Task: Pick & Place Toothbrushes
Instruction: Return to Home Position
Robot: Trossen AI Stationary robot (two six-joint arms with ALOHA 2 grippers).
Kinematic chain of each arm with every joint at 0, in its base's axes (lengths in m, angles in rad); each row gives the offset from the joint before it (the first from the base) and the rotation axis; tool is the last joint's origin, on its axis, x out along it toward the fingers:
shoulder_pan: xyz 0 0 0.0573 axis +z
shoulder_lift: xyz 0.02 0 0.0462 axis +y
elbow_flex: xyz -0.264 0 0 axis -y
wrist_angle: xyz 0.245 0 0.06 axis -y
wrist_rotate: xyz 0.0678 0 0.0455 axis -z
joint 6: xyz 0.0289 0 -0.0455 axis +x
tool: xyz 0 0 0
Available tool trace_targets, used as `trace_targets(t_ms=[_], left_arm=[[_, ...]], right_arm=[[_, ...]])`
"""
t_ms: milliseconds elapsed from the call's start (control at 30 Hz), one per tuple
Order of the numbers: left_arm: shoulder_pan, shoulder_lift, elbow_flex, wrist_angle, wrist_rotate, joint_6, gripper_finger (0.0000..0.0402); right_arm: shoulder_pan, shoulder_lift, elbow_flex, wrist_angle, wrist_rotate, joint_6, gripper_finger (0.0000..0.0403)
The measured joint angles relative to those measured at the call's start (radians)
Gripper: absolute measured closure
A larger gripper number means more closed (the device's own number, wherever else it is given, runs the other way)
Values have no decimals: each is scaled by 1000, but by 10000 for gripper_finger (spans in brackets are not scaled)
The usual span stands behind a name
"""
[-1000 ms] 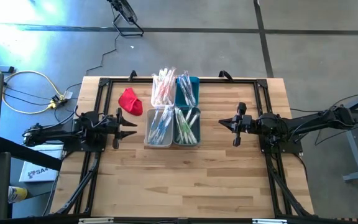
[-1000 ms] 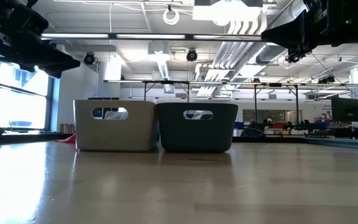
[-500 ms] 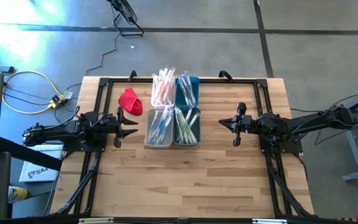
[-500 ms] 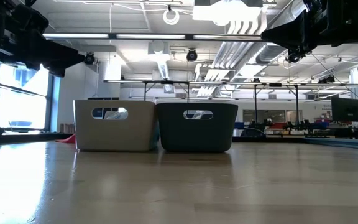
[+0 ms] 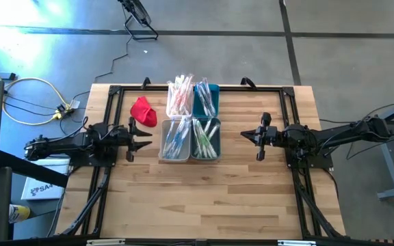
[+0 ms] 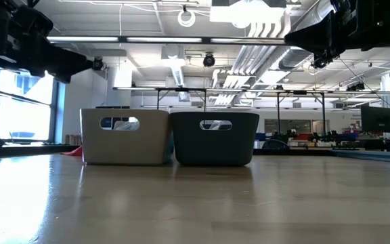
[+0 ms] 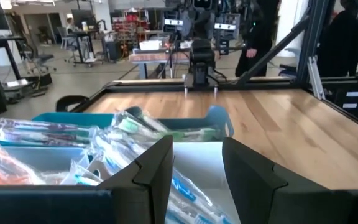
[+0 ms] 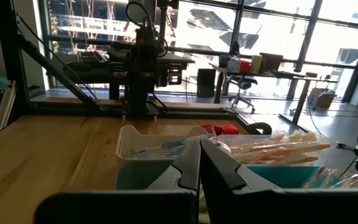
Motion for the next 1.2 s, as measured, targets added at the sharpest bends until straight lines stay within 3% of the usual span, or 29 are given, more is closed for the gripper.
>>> trace_targets(t_ms=[600, 1200], left_arm=[[0, 2, -1, 2, -8, 4, 265], [0, 2, -1, 4, -10, 4, 265]], right_arm=[[0, -17, 0, 26, 0, 9, 400], [0, -352, 0, -147, -27, 141, 400]])
